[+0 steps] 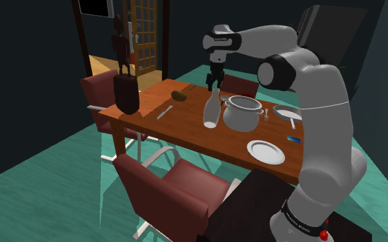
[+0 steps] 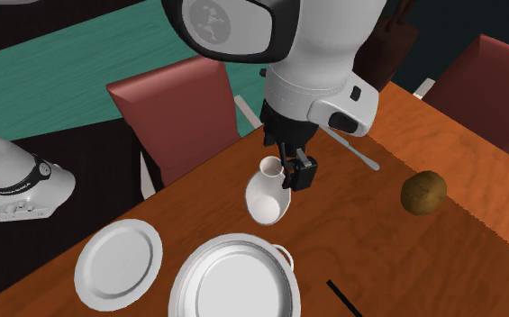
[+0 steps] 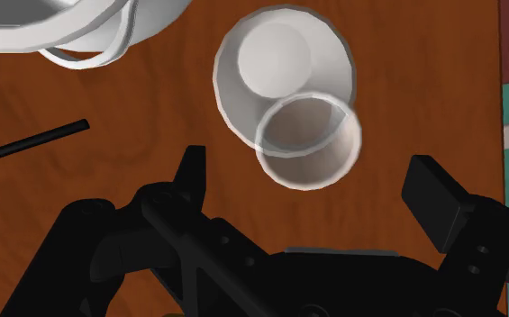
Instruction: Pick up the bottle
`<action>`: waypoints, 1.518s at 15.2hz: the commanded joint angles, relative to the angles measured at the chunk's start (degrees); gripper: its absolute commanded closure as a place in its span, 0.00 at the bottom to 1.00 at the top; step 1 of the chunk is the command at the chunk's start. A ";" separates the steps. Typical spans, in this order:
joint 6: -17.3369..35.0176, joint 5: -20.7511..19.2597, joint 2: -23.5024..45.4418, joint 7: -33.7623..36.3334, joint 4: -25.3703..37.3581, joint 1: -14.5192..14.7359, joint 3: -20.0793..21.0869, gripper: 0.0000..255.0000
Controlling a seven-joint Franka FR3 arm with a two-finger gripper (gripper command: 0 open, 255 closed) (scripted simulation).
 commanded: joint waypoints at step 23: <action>0.04 0.10 0.47 -0.07 0.49 -0.11 0.05 1.00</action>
